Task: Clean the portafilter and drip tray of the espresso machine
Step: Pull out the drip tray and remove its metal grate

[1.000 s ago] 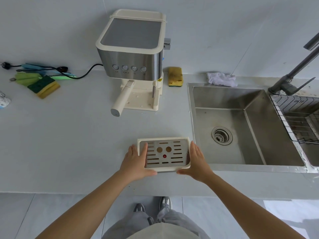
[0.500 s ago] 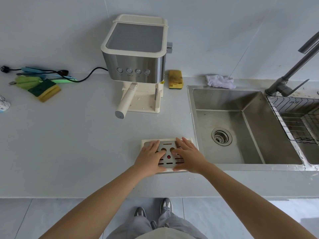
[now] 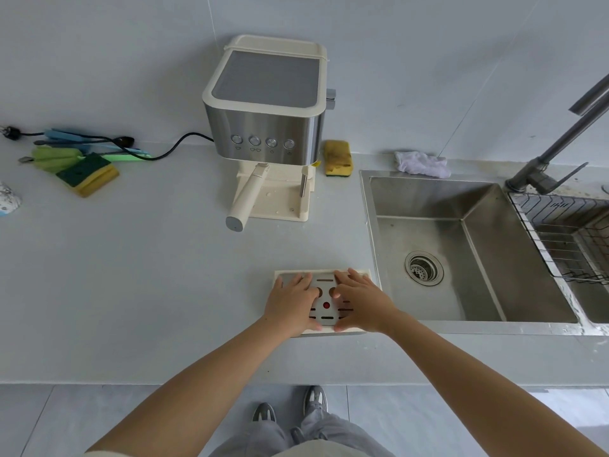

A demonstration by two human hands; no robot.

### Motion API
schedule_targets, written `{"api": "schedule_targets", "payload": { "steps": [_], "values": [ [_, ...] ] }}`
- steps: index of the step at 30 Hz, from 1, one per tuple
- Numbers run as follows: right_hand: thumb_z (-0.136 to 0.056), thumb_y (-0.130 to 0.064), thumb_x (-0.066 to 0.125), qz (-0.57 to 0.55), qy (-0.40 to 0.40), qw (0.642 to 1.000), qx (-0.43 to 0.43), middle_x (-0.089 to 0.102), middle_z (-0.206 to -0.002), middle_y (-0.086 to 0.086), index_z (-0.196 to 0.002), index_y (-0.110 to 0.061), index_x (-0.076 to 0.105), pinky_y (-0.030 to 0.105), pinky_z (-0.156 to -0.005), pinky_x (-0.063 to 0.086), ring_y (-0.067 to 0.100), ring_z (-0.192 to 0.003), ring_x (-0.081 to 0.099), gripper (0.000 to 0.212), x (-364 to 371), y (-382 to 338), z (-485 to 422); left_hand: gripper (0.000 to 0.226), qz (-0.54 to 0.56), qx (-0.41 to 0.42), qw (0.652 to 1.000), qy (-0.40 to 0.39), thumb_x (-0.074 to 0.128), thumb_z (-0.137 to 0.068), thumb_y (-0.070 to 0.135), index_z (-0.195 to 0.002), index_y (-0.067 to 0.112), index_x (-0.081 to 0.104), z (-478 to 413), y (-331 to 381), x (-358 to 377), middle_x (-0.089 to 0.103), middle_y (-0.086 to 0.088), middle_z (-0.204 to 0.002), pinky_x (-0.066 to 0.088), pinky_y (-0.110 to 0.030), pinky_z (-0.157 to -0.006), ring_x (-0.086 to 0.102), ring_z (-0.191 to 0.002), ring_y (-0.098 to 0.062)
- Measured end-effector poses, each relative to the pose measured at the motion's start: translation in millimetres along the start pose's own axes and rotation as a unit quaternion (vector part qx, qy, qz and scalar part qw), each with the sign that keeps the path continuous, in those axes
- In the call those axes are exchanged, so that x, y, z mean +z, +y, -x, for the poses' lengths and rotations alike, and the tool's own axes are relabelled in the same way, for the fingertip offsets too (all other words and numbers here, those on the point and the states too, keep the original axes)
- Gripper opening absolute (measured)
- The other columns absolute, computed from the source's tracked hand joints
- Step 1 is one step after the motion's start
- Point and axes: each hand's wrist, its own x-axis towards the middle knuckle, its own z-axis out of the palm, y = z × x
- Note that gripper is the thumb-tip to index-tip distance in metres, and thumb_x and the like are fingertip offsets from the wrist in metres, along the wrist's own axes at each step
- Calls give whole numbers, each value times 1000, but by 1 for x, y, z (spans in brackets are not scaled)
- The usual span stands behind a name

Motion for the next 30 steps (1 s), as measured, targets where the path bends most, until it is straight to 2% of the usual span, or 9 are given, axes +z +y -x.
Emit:
{"api": "schedule_targets", "payload": {
  "steps": [8,12,15,22,27,30],
  "values": [
    [-75,-46,68,23,38,997,-56,9,-157,-3,-129,-24,46,34,-116,8,21,-145,1,62,-14,-30,-16,66,26,-30,998,45,60,-82,45,-138,21,35,19,-34,-14,11,-3,-157,13,-41,-115,7,-144,-22],
    [-77,-47,66,36,37,994,-96,9,-157,-2,-127,-22,46,34,-116,9,22,-145,1,59,-11,-63,-32,57,17,-49,997,61,59,-82,46,-129,16,43,40,-68,-18,13,-4,-157,17,-40,-113,8,-144,-24],
    [-77,-47,66,40,29,992,-115,10,-157,-2,-126,-21,47,34,-115,9,23,-145,3,59,-5,-93,-46,54,11,-68,996,58,60,-82,47,-122,14,46,58,-95,-17,12,-5,-157,17,-40,-113,7,-144,-25],
    [-77,-49,64,89,17,984,-157,14,-155,3,-127,-16,46,36,-113,12,26,-143,9,63,18,-149,-74,51,50,-122,990,39,65,-80,42,-120,16,47,92,-146,-2,11,-2,-157,21,-36,-112,7,-144,-22],
    [-78,-50,63,113,-4,982,-150,16,-154,3,-132,-17,42,38,-112,16,28,-141,14,67,36,-156,-80,58,69,-131,989,19,63,-81,41,-130,18,42,93,-150,13,8,-1,-157,18,-37,-114,3,-145,-22],
    [-77,-51,62,116,-8,983,-139,20,-151,4,-129,-18,43,38,-110,19,28,-137,19,65,43,-153,-81,56,70,-125,990,10,63,-82,40,-129,16,43,87,-148,20,8,-1,-158,16,-38,-115,2,-145,-23]
  ]
}}
